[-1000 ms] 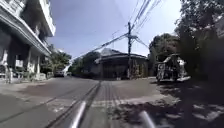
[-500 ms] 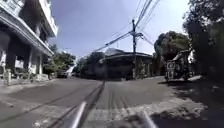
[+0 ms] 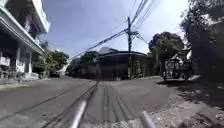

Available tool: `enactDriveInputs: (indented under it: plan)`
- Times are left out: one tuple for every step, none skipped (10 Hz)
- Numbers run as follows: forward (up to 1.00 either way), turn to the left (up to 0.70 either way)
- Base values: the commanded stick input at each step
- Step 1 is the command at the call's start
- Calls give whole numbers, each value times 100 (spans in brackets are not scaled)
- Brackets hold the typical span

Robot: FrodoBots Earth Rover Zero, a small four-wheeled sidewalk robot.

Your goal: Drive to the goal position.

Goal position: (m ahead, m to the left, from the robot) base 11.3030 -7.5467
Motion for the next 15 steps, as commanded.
enactDriveInputs:
  plan:
    - [100, 0]
    - [100, 0]
    - [100, 0]
    - [100, -15]
    - [100, -35]
    - [100, -38]
    - [100, -38]
    - [100, -38]
    - [100, -38]
    - [100, -39]
    - [100, -39]
    - [100, -39]
    - [100, -39]
    - [100, -29]
    - [100, -12]
